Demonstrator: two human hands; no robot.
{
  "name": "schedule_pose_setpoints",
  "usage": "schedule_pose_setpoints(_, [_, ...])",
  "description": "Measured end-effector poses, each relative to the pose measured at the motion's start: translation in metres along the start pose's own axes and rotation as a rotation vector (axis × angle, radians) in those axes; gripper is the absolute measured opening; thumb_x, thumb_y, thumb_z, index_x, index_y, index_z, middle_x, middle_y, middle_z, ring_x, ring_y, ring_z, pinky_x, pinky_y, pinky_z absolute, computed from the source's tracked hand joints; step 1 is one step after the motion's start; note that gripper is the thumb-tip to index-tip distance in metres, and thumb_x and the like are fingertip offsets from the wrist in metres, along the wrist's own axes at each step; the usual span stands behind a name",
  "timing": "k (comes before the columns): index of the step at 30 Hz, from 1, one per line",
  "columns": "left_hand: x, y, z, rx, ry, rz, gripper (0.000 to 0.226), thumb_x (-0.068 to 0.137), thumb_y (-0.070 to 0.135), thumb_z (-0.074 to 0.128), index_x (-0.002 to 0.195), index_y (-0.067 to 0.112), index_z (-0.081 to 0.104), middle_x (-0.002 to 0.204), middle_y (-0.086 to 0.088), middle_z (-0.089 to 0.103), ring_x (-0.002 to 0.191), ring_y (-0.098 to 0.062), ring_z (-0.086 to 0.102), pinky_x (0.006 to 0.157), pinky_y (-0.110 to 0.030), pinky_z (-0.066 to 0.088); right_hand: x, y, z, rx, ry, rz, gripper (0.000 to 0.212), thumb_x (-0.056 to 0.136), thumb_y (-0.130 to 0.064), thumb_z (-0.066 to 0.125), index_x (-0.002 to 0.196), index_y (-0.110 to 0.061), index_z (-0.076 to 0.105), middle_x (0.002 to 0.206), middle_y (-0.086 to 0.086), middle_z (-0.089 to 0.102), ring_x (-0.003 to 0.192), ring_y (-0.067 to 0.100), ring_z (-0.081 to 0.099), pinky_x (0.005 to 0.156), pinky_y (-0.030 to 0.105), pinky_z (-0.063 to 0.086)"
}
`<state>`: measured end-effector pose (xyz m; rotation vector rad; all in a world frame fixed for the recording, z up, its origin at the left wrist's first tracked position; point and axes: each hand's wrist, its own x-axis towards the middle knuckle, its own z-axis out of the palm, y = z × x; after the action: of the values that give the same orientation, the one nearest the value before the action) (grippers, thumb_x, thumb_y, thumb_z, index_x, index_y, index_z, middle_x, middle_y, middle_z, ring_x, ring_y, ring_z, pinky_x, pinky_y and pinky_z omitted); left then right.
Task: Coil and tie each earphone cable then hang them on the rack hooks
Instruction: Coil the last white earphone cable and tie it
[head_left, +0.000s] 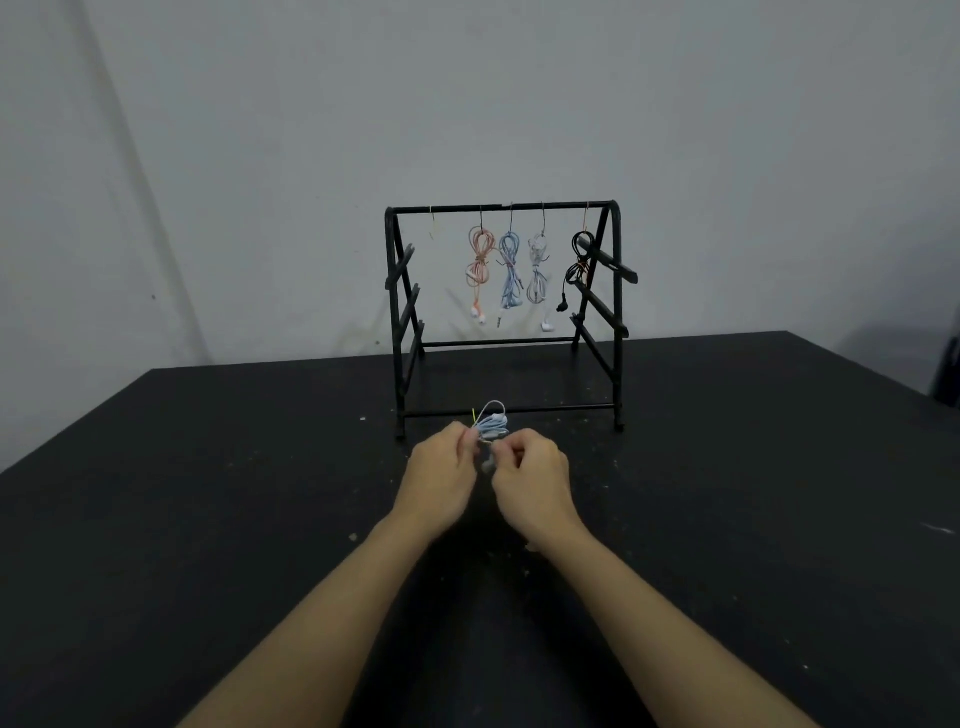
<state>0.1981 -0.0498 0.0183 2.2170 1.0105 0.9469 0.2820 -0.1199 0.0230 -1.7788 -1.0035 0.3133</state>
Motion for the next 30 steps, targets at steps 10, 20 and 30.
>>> schedule_pose_setpoints(10, [0.001,0.004,-0.014,-0.516,-0.220,-0.419,0.030,0.097,0.025,0.045,0.072,0.018,0.061,0.063,0.005,0.043,0.060,-0.009,0.039,0.053,-0.025,0.031,0.001,0.004,-0.010,0.082,-0.172,-0.074,0.013,0.093,-0.019,0.054,0.083,-0.017,0.062,0.079,-0.002,0.063,0.073,0.007,0.058,0.058,0.017,0.042])
schedule_pose_setpoints(20, [0.008,0.023,-0.038,-0.236,-0.264,-0.219,0.028,0.094,0.019,0.053,0.069,0.014,0.064,0.051,0.000,0.043,0.040,-0.006,0.032,0.042,-0.021,0.026,0.021,0.001,-0.038,-0.558,-0.068,-0.925,0.079,0.068,-0.005,0.056,0.143,-0.016,0.034,0.149,0.004,0.033,0.135,0.020,0.029,0.103,0.039,0.027])
schedule_pose_setpoints(30, [0.012,0.031,-0.057,-0.155,-0.350,-0.165,0.036,0.095,0.020,0.049,0.061,0.014,0.058,0.054,0.001,0.044,0.045,-0.005,0.035,0.049,-0.021,0.029,0.027,0.008,-0.036,-0.401,-0.323,-0.775,0.075,0.077,-0.048,0.059,0.142,-0.017,0.038,0.138,-0.005,0.045,0.132,0.010,0.031,0.110,0.037,0.025])
